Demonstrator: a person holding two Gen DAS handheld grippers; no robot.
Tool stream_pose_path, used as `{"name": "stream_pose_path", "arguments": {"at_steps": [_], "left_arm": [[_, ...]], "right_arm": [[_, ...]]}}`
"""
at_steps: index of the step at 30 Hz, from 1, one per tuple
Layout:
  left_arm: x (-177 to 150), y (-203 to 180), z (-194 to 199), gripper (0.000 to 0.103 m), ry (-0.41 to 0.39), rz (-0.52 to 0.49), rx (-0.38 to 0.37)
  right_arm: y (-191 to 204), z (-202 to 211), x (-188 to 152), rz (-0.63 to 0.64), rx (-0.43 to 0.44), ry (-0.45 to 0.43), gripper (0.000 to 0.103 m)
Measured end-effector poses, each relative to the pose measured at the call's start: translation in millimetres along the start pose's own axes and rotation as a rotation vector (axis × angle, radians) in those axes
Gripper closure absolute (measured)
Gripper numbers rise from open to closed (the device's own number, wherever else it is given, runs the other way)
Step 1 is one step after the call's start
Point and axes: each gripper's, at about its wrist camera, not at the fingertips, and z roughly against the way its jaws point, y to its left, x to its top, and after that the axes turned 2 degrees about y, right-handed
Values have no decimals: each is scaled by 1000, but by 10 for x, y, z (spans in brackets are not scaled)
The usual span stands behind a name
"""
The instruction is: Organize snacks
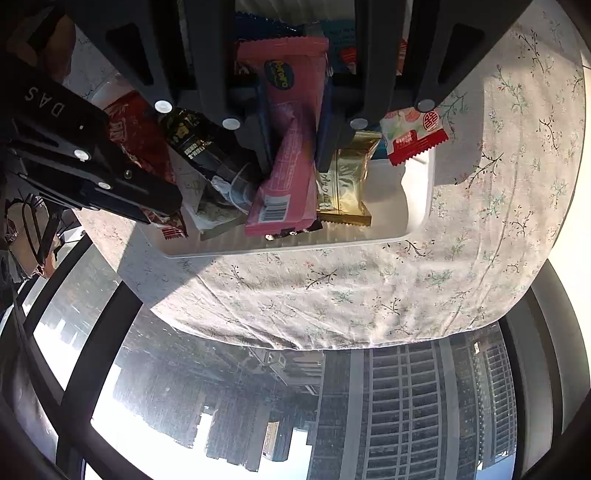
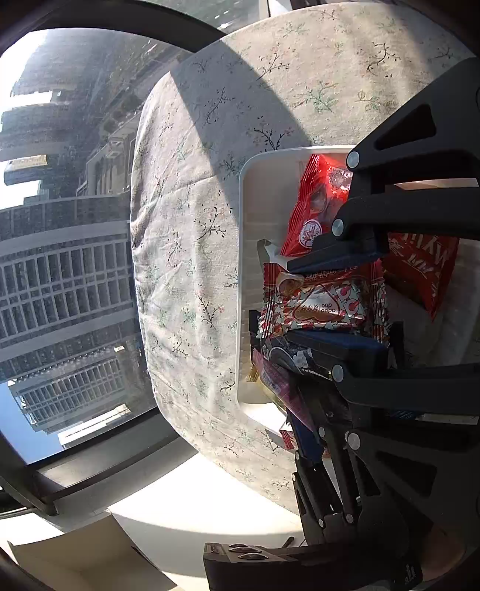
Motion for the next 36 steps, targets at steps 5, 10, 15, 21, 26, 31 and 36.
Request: {"name": "stream_pose_path", "arguments": {"at_steps": [5, 10, 15, 21, 26, 31, 36], "left_arm": [[-12, 2, 2, 61, -11, 6, 4], [-24, -20, 59, 57, -21, -2, 11], [-30, -20, 201, 48, -57, 5, 25], [-86, -120, 502, 37, -115, -24, 44], [-226, -200, 926, 18, -199, -40, 49], [-551, -293, 1397, 0, -316, -56, 55], [-1004, -433, 1852, 0, -440, -75, 151]], "right_arm": [[-37, -88, -35, -1, -9, 24, 73], [-32, -98, -42, -2, -13, 21, 73], [-32, -33, -45, -4, -16, 11, 72], [-49, 233, -92, -23, -19, -33, 48], [-3, 695, -201, -16, -5, -131, 30], [77, 1207, -505, 8, -1, -242, 17], [202, 1781, -1006, 39, 3, -398, 6]]}}
